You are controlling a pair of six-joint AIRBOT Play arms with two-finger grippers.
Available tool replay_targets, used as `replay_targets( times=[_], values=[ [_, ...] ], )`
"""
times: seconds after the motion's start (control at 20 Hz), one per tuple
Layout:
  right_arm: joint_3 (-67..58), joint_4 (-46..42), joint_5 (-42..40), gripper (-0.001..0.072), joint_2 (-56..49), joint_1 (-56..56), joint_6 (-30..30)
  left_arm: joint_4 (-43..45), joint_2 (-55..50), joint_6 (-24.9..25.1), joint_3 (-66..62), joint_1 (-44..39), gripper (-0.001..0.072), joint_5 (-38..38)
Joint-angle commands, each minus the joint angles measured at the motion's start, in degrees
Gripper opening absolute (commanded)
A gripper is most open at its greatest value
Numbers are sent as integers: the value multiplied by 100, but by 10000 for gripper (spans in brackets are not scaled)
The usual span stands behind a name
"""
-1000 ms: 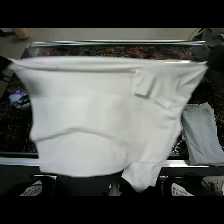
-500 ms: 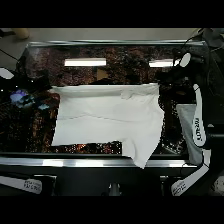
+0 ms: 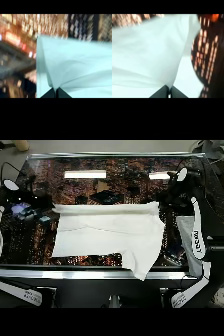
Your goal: Fold the shirts.
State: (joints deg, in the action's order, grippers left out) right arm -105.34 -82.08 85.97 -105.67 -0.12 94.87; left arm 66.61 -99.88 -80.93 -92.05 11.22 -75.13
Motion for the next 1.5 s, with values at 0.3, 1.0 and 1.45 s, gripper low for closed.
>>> replay_targets(
  times=[0.3, 1.0, 1.45],
  values=[
    [1231, 262, 116, 397, 522, -146, 267, 557, 229, -538, 973, -186, 597, -1143],
    [4328, 516, -151, 406, 2717, -984, -431, 466, 2997, -417, 5495, 297, 582, 876],
    [5720, 894, -487, 482, 3224, -656, -590, -92, 2905, -520, 5591, 297, 108, 1073]
  ],
)
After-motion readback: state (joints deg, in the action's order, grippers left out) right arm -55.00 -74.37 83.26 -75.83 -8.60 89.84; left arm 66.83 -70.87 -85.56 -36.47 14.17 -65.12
